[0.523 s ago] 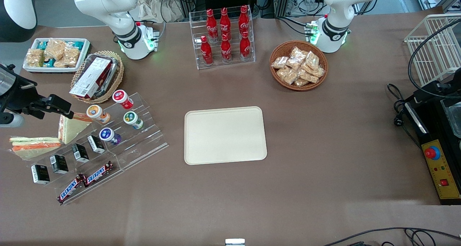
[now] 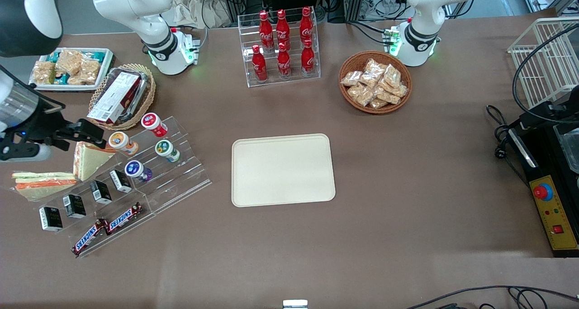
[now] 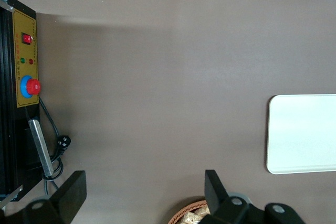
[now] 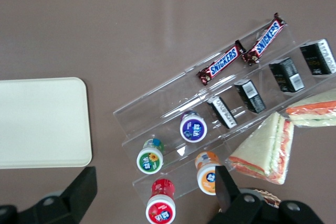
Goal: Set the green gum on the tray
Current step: 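Move the right gripper toward the acrylic rack of gum bottles, then lower the right gripper and grasp the green-labelled gum bottle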
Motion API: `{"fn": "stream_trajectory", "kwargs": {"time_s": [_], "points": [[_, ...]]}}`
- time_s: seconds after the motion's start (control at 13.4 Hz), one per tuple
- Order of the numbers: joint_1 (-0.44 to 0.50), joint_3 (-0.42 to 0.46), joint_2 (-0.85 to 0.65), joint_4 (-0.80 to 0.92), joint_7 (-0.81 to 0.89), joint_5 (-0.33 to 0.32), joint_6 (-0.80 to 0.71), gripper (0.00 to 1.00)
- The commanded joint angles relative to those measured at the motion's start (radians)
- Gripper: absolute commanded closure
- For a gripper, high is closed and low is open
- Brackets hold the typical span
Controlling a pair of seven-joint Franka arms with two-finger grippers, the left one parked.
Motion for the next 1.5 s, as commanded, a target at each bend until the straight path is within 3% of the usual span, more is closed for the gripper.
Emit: {"fn": "stream_trajectory", "kwargs": {"time_s": [0.0,0.37,0.82,1.42], "points": [[0.029,-0.001,-0.017,-0.076,-0.015,-0.027,0.034,0.00],[0.058,0.020,-0.134,-0.402,-0.113,-0.035,0.284,0.00],[0.058,0.022,-0.148,-0.685,-0.153,-0.036,0.576,0.00],[0.075,0.025,-0.099,-0.832,-0.153,-0.042,0.785,0.00]]}}
